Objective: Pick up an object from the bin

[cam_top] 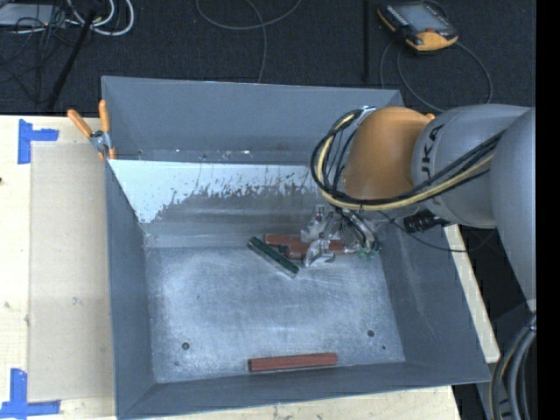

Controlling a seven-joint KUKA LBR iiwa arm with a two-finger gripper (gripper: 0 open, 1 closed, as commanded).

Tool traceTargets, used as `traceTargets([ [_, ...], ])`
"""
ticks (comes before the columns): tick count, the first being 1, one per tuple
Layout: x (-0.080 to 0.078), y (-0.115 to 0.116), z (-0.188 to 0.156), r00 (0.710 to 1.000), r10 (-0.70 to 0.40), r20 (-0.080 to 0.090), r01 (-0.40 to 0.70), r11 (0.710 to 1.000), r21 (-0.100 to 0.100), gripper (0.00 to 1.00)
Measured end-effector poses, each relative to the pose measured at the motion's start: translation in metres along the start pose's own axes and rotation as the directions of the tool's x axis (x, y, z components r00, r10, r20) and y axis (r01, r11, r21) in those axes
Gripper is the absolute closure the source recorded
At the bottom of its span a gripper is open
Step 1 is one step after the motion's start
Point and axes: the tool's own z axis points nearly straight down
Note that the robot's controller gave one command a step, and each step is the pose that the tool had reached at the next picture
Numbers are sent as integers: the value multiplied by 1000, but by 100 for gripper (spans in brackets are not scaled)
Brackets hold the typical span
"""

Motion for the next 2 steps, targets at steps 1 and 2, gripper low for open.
traceTargets([
  [1,0,0,0,1000,0,0,0,1000,0,100],
  [2,0,-8,-143,992,-116,-41,116,993,-2,100],
])
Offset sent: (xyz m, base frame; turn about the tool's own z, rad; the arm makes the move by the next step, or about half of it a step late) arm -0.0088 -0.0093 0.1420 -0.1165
